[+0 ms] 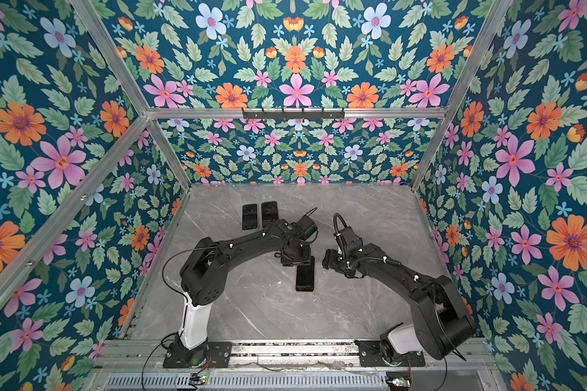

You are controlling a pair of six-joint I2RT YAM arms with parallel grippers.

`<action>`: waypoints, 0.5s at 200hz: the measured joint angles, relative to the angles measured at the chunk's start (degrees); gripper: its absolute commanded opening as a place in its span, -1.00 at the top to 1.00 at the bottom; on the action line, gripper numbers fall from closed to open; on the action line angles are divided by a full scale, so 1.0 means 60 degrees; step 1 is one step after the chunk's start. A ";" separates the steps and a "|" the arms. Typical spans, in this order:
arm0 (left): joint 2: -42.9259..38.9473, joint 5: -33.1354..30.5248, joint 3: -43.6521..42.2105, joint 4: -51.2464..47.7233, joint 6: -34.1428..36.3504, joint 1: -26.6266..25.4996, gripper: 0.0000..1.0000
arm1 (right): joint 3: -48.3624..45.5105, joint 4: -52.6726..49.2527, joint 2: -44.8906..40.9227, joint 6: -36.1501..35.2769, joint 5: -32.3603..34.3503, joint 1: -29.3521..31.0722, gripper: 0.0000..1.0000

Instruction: Put the phone into the phone case

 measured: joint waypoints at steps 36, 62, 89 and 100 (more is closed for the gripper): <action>0.0499 -0.0415 0.0725 -0.0838 -0.0521 -0.0350 -0.60 | -0.0576 0.0062 -0.0350 -0.0138 0.0164 -0.0018 -0.63; 0.0922 -0.0499 0.1359 -0.1173 -0.0692 -0.0535 -0.78 | -0.0692 0.0084 -0.0342 -0.0149 0.0135 -0.0084 -0.64; 0.1184 -0.0437 0.1526 -0.1257 -0.0867 -0.0608 -0.79 | -0.0805 0.0149 -0.0437 -0.0175 0.0124 -0.0113 -0.64; 0.1319 -0.0339 0.1534 -0.1282 -0.0867 -0.0619 -0.79 | -0.0841 0.0160 -0.0455 -0.0175 0.0095 -0.0146 -0.64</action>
